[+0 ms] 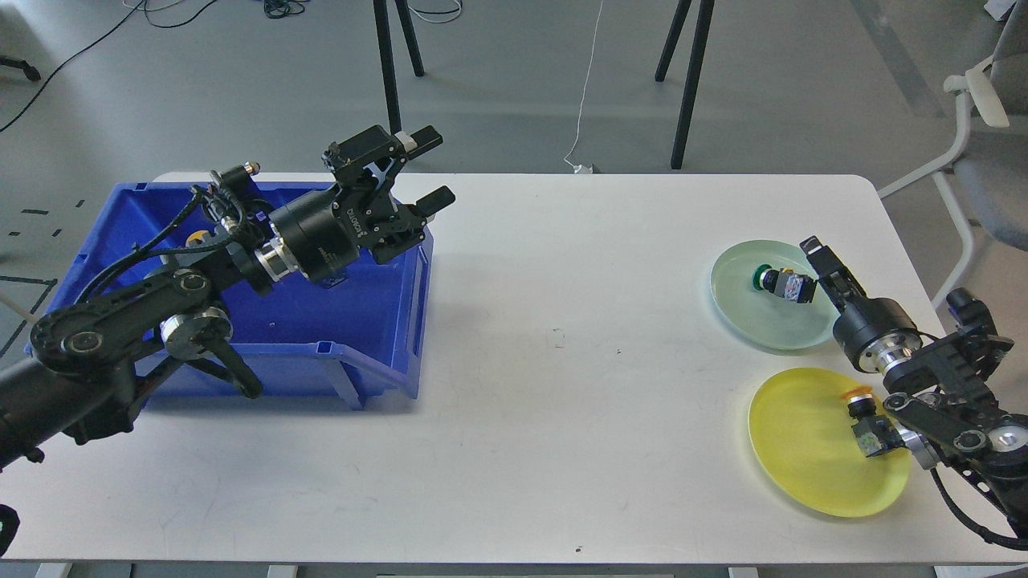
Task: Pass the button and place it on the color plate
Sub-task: 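Lower the green button onto the pale green plate and release, then raise the right gripper away from the pale green plate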
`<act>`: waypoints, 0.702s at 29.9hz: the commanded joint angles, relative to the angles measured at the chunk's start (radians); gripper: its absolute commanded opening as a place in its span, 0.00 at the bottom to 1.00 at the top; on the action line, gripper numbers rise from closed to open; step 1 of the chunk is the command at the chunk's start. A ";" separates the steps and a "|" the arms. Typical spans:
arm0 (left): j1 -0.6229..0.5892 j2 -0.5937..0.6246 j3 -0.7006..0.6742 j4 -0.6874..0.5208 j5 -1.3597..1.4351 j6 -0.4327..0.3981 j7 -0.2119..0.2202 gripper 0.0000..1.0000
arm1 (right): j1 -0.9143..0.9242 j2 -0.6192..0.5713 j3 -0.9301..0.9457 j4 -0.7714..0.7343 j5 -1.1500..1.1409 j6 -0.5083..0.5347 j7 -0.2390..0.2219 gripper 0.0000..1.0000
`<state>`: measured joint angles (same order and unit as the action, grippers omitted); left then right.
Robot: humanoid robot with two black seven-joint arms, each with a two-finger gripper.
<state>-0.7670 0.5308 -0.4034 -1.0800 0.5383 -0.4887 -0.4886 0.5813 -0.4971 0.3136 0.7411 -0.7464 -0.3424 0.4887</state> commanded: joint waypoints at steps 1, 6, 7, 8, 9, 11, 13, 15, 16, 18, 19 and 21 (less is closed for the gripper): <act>0.000 0.000 0.000 0.000 0.000 0.000 0.000 0.87 | 0.002 0.000 0.004 0.003 0.002 -0.013 0.000 0.61; 0.000 0.000 0.000 0.000 0.000 0.000 0.000 0.87 | 0.012 0.000 0.024 0.032 0.012 -0.024 0.000 0.78; 0.000 0.000 0.000 0.000 0.000 0.000 0.000 0.87 | 0.015 -0.004 0.051 0.061 0.013 -0.021 0.000 0.82; 0.000 0.000 0.000 0.000 0.000 0.000 0.000 0.87 | 0.015 -0.014 0.091 0.102 0.013 -0.012 0.000 0.87; 0.000 0.000 0.000 0.000 -0.001 0.000 0.000 0.87 | 0.015 -0.018 0.131 0.150 0.015 -0.003 0.000 0.93; 0.000 0.000 -0.003 0.000 -0.017 0.000 0.000 0.87 | 0.011 -0.032 0.220 0.260 0.025 0.032 0.000 0.96; 0.002 0.005 -0.018 0.000 -0.056 0.000 0.000 0.87 | 0.012 -0.053 0.304 0.377 0.071 0.106 0.000 0.98; 0.003 0.023 -0.046 0.000 -0.107 0.000 0.000 0.87 | 0.017 -0.054 0.395 0.483 0.155 0.204 0.000 0.98; 0.005 0.032 -0.060 -0.001 -0.126 0.000 0.000 0.87 | 0.018 -0.046 0.436 0.519 0.197 0.250 0.000 0.98; 0.009 0.072 -0.093 -0.001 -0.153 0.000 0.000 0.87 | 0.038 -0.038 0.502 0.566 0.292 0.340 0.000 0.98; 0.011 0.089 -0.116 -0.001 -0.172 0.000 0.000 0.87 | 0.066 -0.022 0.512 0.573 0.361 0.390 -0.001 0.98; 0.024 0.113 -0.153 0.000 -0.219 0.000 0.000 0.87 | 0.122 0.008 0.498 0.567 0.500 0.491 -0.004 0.98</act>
<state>-0.7576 0.6064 -0.5054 -1.0809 0.3787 -0.4884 -0.4886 0.6364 -0.5255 0.8025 1.2954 -0.4267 0.0107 0.4885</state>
